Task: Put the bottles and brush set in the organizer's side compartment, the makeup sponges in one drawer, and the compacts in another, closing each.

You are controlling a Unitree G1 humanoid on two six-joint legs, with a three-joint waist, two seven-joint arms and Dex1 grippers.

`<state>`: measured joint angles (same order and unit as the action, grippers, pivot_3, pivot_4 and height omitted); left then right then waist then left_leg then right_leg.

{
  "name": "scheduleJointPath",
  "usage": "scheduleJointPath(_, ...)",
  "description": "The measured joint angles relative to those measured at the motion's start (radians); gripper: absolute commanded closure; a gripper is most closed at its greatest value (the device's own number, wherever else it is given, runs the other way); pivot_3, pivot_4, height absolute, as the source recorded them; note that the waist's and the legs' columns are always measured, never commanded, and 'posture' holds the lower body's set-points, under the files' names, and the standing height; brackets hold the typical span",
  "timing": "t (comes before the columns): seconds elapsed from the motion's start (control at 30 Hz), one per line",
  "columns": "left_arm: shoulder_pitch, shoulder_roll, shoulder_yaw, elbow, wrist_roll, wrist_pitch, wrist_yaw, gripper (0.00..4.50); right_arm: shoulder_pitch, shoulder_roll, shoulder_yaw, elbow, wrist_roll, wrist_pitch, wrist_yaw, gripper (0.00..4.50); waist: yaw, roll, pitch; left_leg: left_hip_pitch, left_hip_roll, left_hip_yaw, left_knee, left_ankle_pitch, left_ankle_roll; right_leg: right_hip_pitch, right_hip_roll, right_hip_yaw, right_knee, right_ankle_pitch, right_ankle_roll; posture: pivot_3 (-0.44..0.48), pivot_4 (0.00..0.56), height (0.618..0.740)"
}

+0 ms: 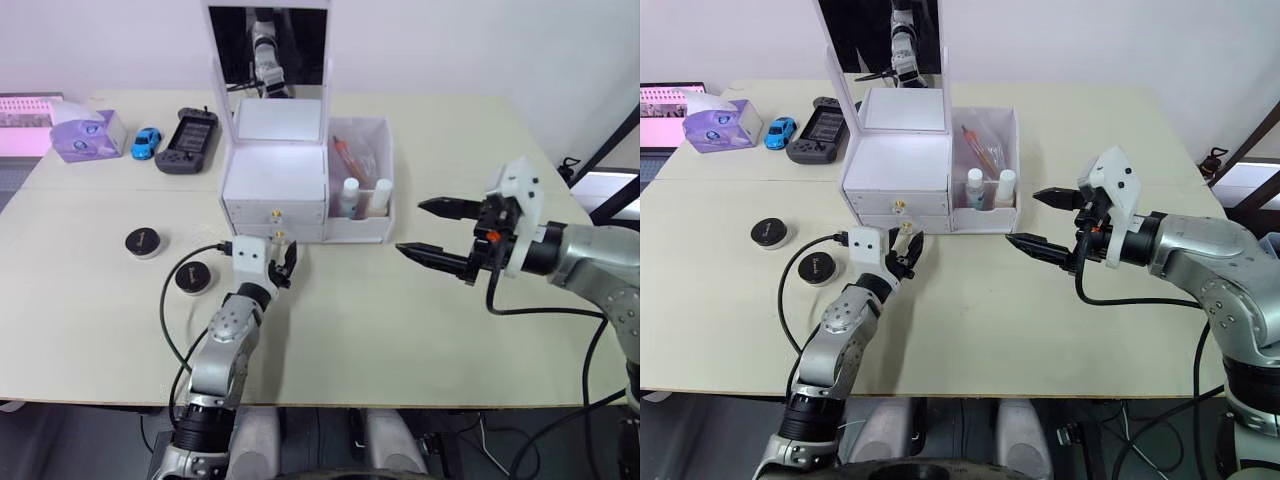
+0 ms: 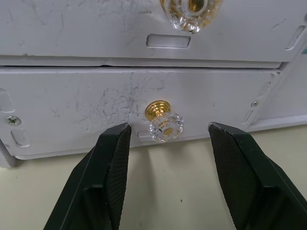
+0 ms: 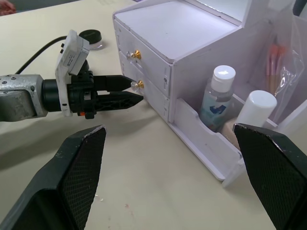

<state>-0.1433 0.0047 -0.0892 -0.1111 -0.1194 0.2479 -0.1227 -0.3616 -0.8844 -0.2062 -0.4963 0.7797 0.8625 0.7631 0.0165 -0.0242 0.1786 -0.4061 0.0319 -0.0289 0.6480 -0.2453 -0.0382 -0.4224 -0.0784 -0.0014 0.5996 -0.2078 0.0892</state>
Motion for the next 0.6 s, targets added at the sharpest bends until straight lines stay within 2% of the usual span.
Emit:
scheduleJointPath(0.07, -0.011, -0.006, 0.002, 0.018, 0.001, -0.008, -0.001, 1.76, 0.000, 0.000, 0.001, 0.000, -0.013, -0.011, -0.001, 0.00, 0.002, 0.000, 0.000, 0.000, 0.000, 0.000, 0.001, 0.000, 0.000, 0.000, 0.000, 0.000, 0.000, 0.000, 0.000, 0.000, 0.150, 0.740)
scheduleJointPath(0.1, -0.013, -0.006, 0.002, 0.024, 0.001, -0.014, -0.002, 2.03, 0.000, 0.000, 0.002, 0.000, -0.016, -0.016, -0.001, 0.00, 0.002, 0.000, 0.000, 0.000, 0.000, 0.000, 0.001, 0.000, 0.000, 0.000, 0.000, 0.000, 0.000, 0.000, 0.000, 0.000, 0.150, 0.740)
scheduleJointPath(0.17, -0.018, -0.007, 0.003, 0.034, 0.002, -0.022, -0.003, 2.65, 0.000, 0.000, 0.005, 0.000, -0.025, -0.022, -0.001, 0.00, 0.001, 0.000, 0.000, 0.000, 0.000, 0.000, 0.002, 0.000, 0.000, 0.001, 0.000, 0.000, 0.000, 0.000, 0.000, 0.000, 0.150, 0.740)
scheduleJointPath(0.27, -0.024, -0.010, 0.010, 0.046, 0.003, -0.031, -0.001, 4.07, 0.000, 0.000, 0.007, 0.000, -0.034, -0.028, 0.000, 0.00, -0.001, 0.000, 0.000, 0.000, 0.000, 0.000, 0.003, 0.000, 0.000, 0.001, 0.000, 0.000, 0.000, 0.001, 0.000, 0.000, 0.150, 0.740)
scheduleJointPath(0.3, -0.024, -0.011, 0.009, 0.049, 0.003, -0.036, -0.003, 4.22, 0.000, 0.000, 0.009, 0.000, -0.038, -0.030, 0.002, 0.00, 0.000, 0.000, 0.000, 0.000, 0.000, 0.000, 0.003, 0.000, 0.000, 0.001, 0.000, 0.000, 0.000, 0.001, 0.000, 0.000, 0.150, 0.740)
scheduleJointPath(0.6, -0.005, 0.004, -0.001, 0.028, 0.011, -0.040, -0.018, 4.22, 0.005, 0.001, 0.037, 0.000, -0.068, -0.044, 0.014, 0.00, 0.001, 0.000, 0.000, 0.000, 0.000, 0.000, 0.002, 0.000, 0.000, 0.001, 0.000, 0.000, -0.001, 0.001, 0.000, 0.000, 0.150, 0.740)
